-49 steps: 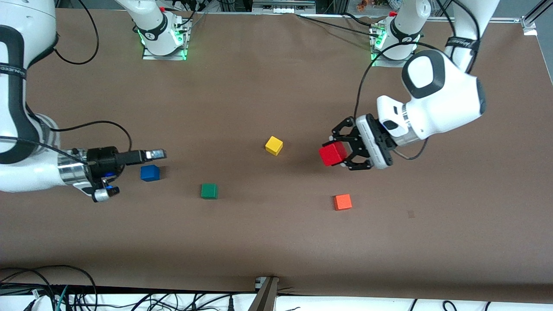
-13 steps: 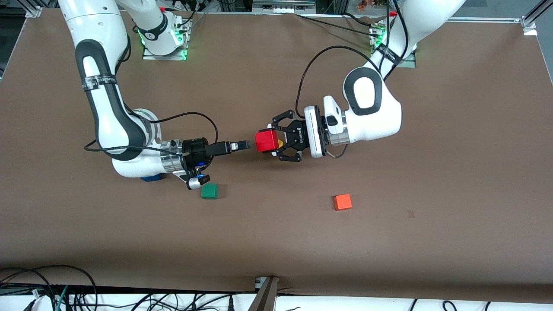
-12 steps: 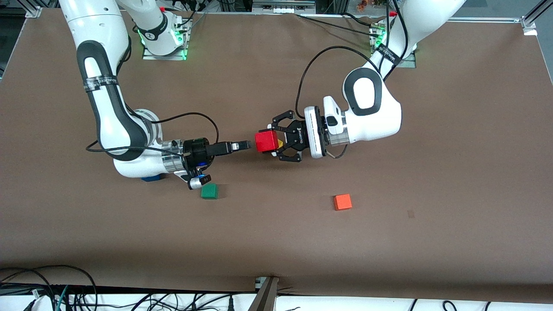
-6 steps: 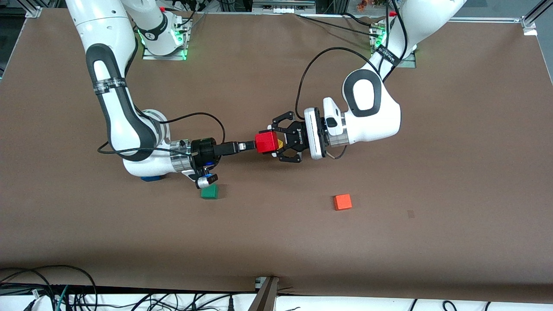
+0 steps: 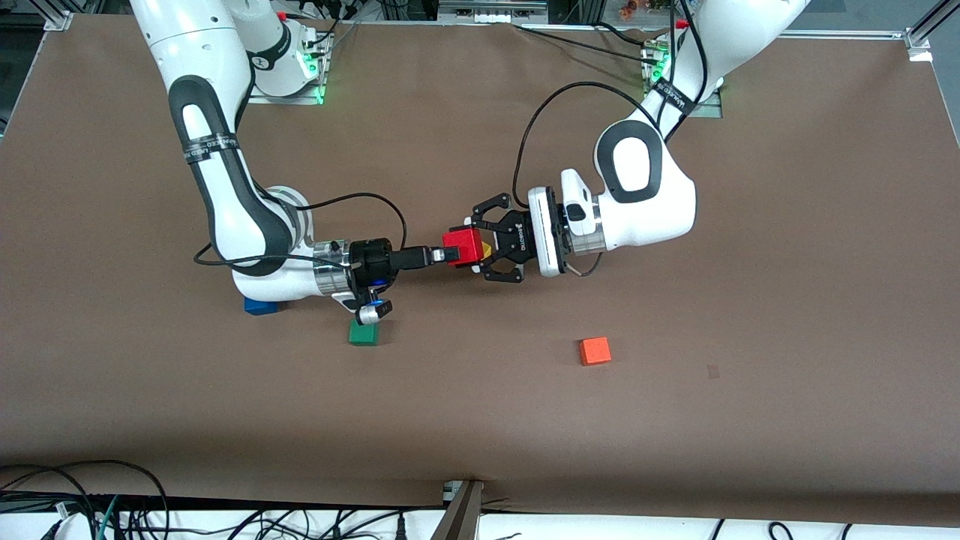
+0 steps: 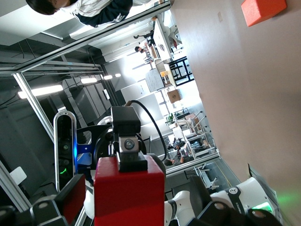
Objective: Pass red block to right arm, stack on blue
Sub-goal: 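Close the right gripper on the red cube held by the left gripper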
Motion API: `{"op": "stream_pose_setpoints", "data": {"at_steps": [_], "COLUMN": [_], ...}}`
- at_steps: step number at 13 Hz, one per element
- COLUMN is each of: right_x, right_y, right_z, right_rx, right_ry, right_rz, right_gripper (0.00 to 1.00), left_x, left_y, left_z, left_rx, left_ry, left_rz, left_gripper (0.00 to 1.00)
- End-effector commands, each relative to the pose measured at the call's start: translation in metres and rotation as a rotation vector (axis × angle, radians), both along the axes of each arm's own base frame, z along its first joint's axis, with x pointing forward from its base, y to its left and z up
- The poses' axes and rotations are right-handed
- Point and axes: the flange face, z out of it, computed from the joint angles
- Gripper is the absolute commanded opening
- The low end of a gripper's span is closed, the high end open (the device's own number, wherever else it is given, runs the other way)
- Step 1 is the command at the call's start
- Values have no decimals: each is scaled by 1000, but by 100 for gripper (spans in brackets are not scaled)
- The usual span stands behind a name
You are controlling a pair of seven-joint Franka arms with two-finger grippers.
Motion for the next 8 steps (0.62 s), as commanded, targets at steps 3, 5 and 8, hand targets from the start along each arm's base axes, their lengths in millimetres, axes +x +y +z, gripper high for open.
{"op": "stream_pose_setpoints", "data": {"at_steps": [3, 5, 8], "right_x": [-1, -1, 0], "right_y": [0, -1, -1], "right_z": [7, 10, 11], "right_rx": [26, 27, 26], "right_ry": [-11, -12, -8], "right_rz": [-36, -37, -38], "right_gripper": [22, 11, 9], "left_x": [3, 3, 4], "left_y": [-5, -4, -3], "left_z": [6, 6, 8], "left_rx": [-35, -35, -38], "left_ry": [-13, -13, -37], "left_rz": [23, 25, 24], "left_gripper": [0, 12, 100]}}
